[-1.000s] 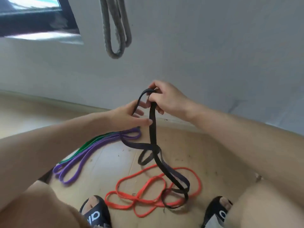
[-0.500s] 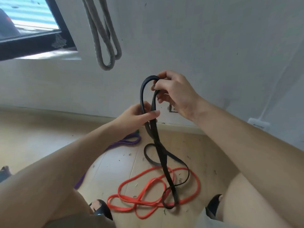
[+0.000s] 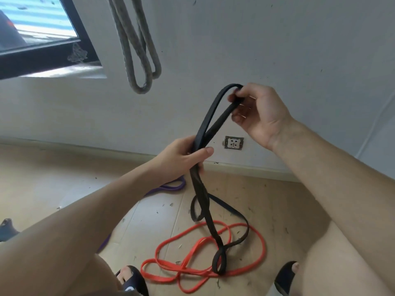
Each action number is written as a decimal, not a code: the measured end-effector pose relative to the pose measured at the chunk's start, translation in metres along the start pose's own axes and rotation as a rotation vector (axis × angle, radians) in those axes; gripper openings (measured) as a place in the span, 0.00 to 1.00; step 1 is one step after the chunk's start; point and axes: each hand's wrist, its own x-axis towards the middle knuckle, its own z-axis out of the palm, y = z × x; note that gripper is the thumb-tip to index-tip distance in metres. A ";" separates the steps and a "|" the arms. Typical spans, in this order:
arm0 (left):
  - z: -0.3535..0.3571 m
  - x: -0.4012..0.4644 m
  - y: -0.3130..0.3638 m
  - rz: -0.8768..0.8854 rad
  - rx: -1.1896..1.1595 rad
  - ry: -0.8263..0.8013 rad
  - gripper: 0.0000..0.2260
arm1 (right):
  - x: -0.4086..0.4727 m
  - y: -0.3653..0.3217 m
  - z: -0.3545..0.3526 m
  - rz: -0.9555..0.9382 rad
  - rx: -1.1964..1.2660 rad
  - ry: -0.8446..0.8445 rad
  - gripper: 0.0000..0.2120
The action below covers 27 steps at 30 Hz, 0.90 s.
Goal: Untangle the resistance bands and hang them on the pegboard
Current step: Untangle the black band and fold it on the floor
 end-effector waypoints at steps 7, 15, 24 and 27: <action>-0.008 0.003 0.001 0.046 0.105 0.015 0.05 | 0.015 0.006 -0.017 0.132 -0.231 -0.119 0.06; -0.016 0.008 -0.006 -0.024 -0.023 -0.047 0.05 | 0.027 0.029 -0.026 -0.028 -0.508 0.095 0.10; -0.012 0.015 -0.005 -0.068 -0.004 -0.064 0.04 | 0.013 0.037 -0.008 -0.478 -1.231 -0.107 0.15; -0.007 0.016 -0.004 -0.044 0.019 -0.038 0.04 | -0.004 0.046 0.015 -0.461 -1.151 -0.303 0.14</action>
